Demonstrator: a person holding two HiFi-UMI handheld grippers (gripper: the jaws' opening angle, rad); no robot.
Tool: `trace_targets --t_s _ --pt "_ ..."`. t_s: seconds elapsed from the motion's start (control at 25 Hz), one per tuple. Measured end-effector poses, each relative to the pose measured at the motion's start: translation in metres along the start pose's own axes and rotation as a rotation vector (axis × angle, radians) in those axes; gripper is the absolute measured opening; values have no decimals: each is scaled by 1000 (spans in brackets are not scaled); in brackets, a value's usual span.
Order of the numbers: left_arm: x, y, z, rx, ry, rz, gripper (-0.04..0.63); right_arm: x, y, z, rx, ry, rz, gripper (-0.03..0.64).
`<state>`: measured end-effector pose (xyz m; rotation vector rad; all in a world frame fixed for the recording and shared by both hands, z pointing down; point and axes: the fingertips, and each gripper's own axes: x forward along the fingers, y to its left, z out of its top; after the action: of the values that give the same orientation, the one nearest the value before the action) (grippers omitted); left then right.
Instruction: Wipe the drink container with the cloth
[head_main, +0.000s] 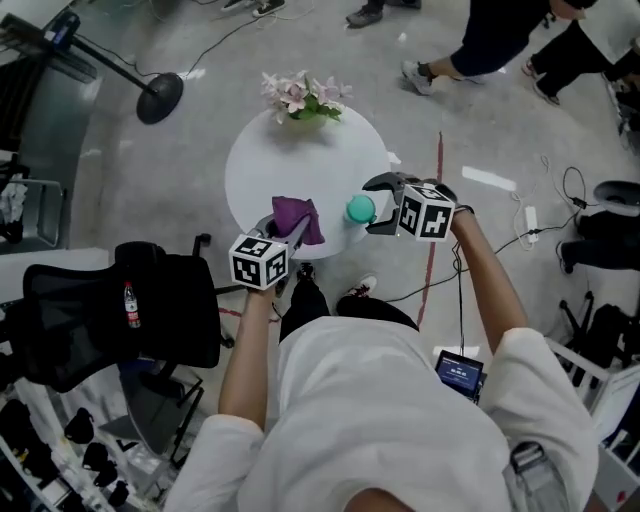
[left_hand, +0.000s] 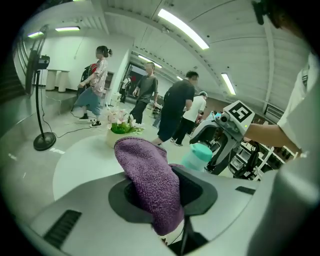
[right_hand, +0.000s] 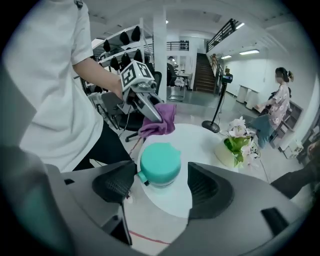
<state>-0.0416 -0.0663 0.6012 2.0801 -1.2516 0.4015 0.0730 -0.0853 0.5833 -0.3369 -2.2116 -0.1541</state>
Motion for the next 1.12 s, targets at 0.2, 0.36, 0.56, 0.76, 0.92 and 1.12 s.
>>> trace_targets --t_s 0.2,0.36,0.56,0.76,0.92,1.12 --pt "-20 0 0 7 -15 18 123 12 3 2 2 -2 9 299" --pt "-23 -2 10 45 -14 -14 123 14 0 4 100 -42 -68 298" --pt "-12 -17 30 123 6 -121 123 11 -4 3 305 -76 -239 298" --pt "17 -31 42 138 35 -224 123 7 -9 0 548 -121 -444 298" --pt "45 -45 51 191 63 -308 123 8 -11 -5 710 -143 -587 298" --pt "67 -61 58 336 91 -391 123 4 -12 -8 848 -146 -747 299"
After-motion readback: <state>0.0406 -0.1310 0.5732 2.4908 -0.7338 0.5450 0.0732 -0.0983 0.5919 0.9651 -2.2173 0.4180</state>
